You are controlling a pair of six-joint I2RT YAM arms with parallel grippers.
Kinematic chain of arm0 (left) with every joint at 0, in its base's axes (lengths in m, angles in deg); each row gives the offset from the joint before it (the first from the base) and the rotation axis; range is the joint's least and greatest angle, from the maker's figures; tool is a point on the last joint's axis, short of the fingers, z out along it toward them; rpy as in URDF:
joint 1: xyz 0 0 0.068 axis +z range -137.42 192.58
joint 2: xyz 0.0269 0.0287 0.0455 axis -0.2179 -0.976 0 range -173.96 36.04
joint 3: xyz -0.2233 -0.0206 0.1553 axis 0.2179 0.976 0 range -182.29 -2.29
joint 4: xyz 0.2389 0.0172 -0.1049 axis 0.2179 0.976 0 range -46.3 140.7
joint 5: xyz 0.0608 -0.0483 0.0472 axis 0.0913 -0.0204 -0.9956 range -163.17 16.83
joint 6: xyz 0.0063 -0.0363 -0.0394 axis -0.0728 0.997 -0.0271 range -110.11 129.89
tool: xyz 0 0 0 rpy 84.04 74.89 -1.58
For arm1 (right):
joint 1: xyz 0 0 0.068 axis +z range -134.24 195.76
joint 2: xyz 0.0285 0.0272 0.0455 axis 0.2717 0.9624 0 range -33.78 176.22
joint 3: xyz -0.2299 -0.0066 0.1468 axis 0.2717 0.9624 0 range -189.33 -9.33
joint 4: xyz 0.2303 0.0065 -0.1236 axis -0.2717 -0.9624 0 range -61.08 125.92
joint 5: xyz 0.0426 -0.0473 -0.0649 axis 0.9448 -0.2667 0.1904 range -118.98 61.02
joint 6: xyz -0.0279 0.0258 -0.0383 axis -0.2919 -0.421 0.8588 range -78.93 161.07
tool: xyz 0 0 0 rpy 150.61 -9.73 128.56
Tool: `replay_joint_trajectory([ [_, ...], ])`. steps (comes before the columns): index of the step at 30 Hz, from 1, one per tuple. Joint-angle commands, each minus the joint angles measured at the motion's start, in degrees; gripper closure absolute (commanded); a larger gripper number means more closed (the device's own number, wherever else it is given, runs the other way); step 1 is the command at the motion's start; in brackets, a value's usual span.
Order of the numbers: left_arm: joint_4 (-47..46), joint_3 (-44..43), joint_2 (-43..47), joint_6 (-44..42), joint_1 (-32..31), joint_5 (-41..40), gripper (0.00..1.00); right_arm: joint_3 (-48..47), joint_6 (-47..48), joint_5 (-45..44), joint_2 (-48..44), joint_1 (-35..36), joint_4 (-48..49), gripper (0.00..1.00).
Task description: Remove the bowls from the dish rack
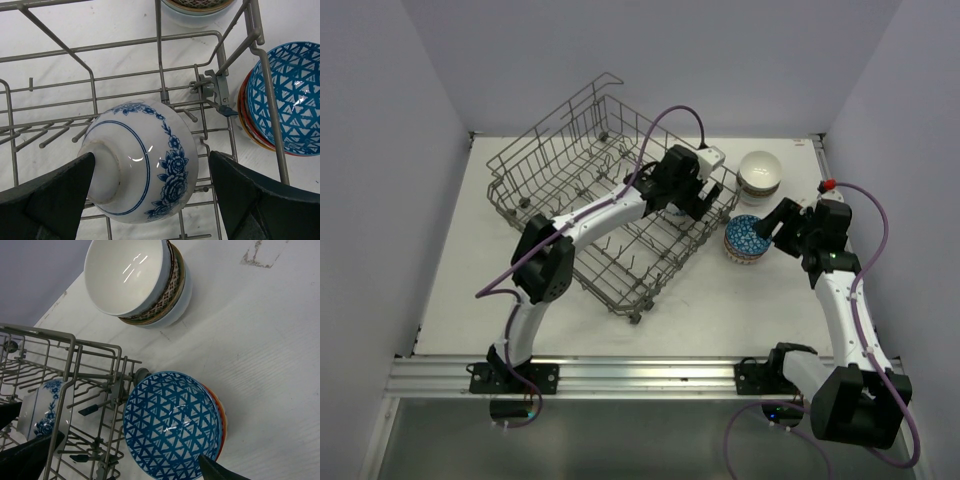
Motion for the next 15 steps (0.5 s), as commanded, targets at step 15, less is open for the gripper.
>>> replay_joint_trajectory([
  [15, 2.83, -2.33, -3.72, -0.71, -6.77, -17.73, 0.00, 0.46, -0.40, 1.11, -1.51, 0.27, 1.84, 0.31],
])
